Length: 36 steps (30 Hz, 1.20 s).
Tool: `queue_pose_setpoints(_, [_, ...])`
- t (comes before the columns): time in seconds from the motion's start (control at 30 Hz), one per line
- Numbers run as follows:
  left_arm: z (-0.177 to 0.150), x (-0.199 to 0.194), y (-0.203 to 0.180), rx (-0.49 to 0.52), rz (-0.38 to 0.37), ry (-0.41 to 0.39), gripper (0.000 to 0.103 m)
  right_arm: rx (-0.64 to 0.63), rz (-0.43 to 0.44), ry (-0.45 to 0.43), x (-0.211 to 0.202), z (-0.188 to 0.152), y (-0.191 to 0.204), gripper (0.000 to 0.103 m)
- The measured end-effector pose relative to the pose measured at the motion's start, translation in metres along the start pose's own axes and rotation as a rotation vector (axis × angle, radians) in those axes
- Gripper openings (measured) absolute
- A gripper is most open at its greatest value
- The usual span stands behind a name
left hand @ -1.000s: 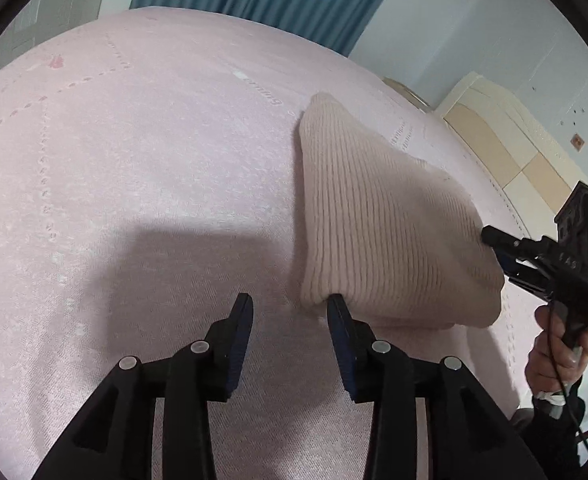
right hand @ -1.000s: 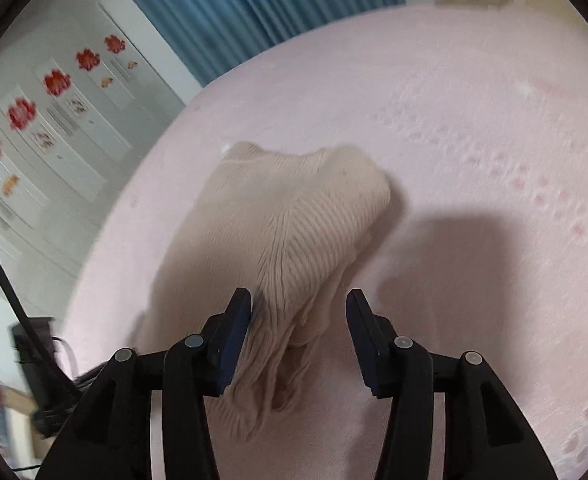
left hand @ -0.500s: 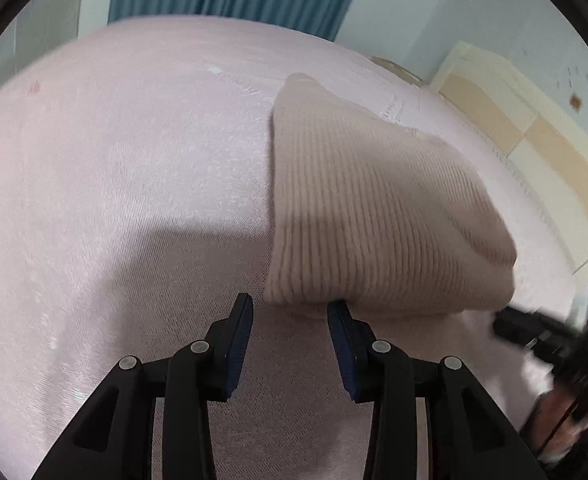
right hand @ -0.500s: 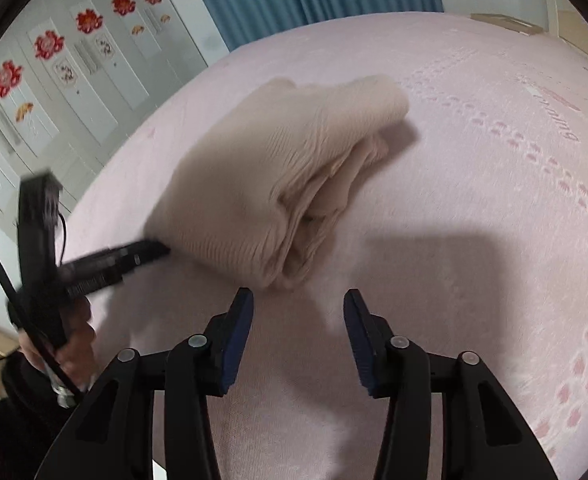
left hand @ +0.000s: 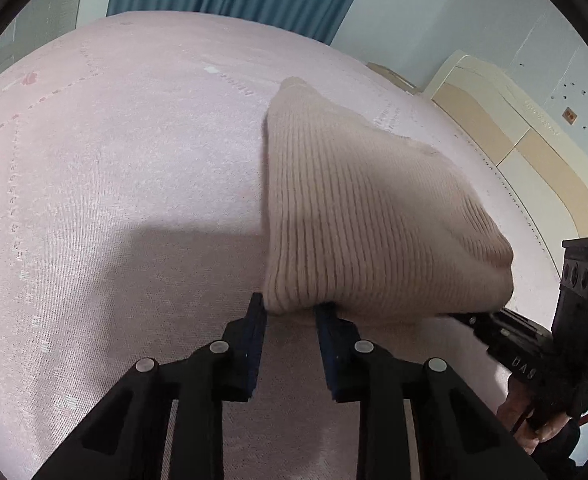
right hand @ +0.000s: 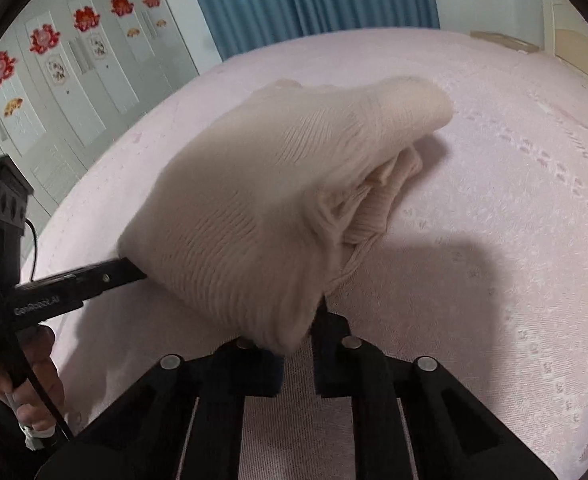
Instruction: Fold small clothes
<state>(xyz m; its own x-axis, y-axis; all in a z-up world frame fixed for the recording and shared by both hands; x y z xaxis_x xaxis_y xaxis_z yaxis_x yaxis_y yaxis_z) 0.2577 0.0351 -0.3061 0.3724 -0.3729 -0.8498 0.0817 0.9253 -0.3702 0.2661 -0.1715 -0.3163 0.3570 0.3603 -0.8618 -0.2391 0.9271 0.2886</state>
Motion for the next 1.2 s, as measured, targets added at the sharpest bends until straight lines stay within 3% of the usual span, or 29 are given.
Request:
queue_pose_setpoints(0.17, [-0.008, -0.001, -0.021, 0.028, -0.066, 0.017, 0.021, 0.095, -0.001, -0.015, -0.012, 0.003, -0.033, 0.008])
queue_pose_setpoints(0.33, [-0.012, 0.001, -0.038, 0.084, -0.019, 0.035, 0.022, 0.111, -0.03, 0.049, -0.004, -0.001, -0.045, 0.008])
queue_pose_setpoints(0.4, [-0.011, -0.006, -0.04, 0.097, -0.052, 0.019, 0.022, 0.083, -0.053, 0.066, -0.009, -0.004, -0.044, 0.01])
queue_pose_setpoints(0.5, [-0.01, -0.034, -0.031, 0.079, -0.123, -0.05, 0.032, 0.029, -0.024, 0.027, -0.038, -0.006, -0.041, 0.013])
queue_pose_setpoints(0.6, [-0.007, -0.056, -0.017, 0.053, -0.117, -0.113, 0.048, 0.033, 0.025, -0.045, -0.073, 0.0, -0.048, 0.025])
queue_pose_setpoints(0.67, [0.0, -0.063, -0.009, 0.025, -0.105, -0.138, 0.048, 0.085, 0.067, -0.123, -0.094, 0.016, -0.056, 0.029])
queue_pose_setpoints(0.77, [0.022, -0.062, -0.006, -0.018, -0.122, -0.142, 0.048, 0.1, 0.069, -0.163, -0.099, 0.048, -0.051, 0.03])
queue_pose_setpoints(0.87, [0.051, -0.054, -0.009, -0.028, -0.098, -0.139, 0.048, 0.016, -0.012, -0.155, -0.078, 0.092, -0.035, 0.03])
queue_pose_setpoints(1.0, [0.092, -0.037, -0.028, 0.018, -0.079, -0.137, 0.048, -0.072, -0.034, -0.118, -0.046, 0.128, -0.016, 0.03])
queue_pose_setpoints(1.13, [0.117, -0.006, -0.045, 0.113, 0.015, -0.144, 0.045, -0.106, -0.118, -0.088, -0.008, 0.132, -0.026, 0.03])
queue_pose_setpoints(1.2, [0.114, 0.016, -0.052, 0.188, 0.114, -0.141, 0.035, -0.107, -0.19, -0.083, 0.005, 0.127, -0.039, 0.032])
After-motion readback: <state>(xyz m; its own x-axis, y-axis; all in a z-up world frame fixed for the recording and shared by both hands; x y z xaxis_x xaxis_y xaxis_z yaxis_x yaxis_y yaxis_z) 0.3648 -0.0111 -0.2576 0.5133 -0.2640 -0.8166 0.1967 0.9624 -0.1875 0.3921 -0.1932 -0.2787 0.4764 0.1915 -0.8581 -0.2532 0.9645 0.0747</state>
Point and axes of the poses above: each gripper's, at about its wrist camera, not at the fingertips, and x roughly the way its jaws point, y to its left, z to its top, the point moved 8 cm from there along x, roughly the way its jaws point, and after that the axes turned 12 degrees about y, right-handed, at the moved point
